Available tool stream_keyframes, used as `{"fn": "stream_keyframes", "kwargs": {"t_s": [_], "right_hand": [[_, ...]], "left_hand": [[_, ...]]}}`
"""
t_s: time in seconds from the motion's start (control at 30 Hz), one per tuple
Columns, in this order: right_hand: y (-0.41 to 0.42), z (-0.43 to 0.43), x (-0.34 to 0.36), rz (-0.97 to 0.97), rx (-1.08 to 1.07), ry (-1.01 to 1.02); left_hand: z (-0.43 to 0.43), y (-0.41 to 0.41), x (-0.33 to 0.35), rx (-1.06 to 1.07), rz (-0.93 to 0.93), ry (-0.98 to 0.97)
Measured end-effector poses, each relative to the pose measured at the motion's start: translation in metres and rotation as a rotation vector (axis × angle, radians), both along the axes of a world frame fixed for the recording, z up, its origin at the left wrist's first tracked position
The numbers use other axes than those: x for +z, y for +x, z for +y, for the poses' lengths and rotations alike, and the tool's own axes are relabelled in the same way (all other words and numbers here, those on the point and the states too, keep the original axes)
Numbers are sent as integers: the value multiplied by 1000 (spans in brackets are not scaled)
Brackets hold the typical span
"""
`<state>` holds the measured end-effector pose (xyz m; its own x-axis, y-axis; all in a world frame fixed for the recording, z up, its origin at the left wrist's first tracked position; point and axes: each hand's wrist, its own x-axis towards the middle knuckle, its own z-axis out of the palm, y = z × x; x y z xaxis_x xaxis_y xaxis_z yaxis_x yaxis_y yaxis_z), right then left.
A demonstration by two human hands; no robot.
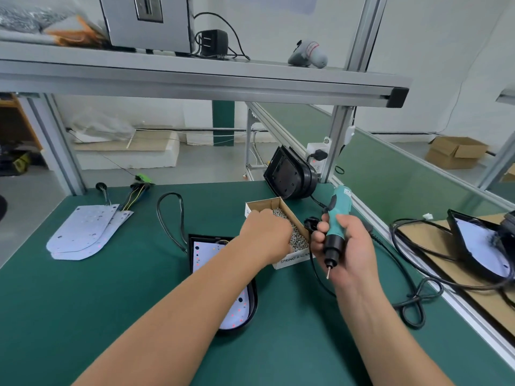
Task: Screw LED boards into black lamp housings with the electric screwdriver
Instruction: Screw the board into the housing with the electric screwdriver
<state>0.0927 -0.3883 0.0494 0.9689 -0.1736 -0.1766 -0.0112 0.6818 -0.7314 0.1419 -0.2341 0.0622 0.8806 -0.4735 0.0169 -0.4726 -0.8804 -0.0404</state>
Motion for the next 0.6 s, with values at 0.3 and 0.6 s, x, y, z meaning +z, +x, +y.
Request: {"fn": "stream_keyframes", "kwargs": {"t_s": [0.3, 0.6], "right_hand": [[0, -6, -2, -8, -18, -11], [-2, -5, -2, -25, -16, -6]], "left_hand": [[-8, 12, -2, -5, 138, -115], [4, 15, -15, 36, 173, -368]]}}
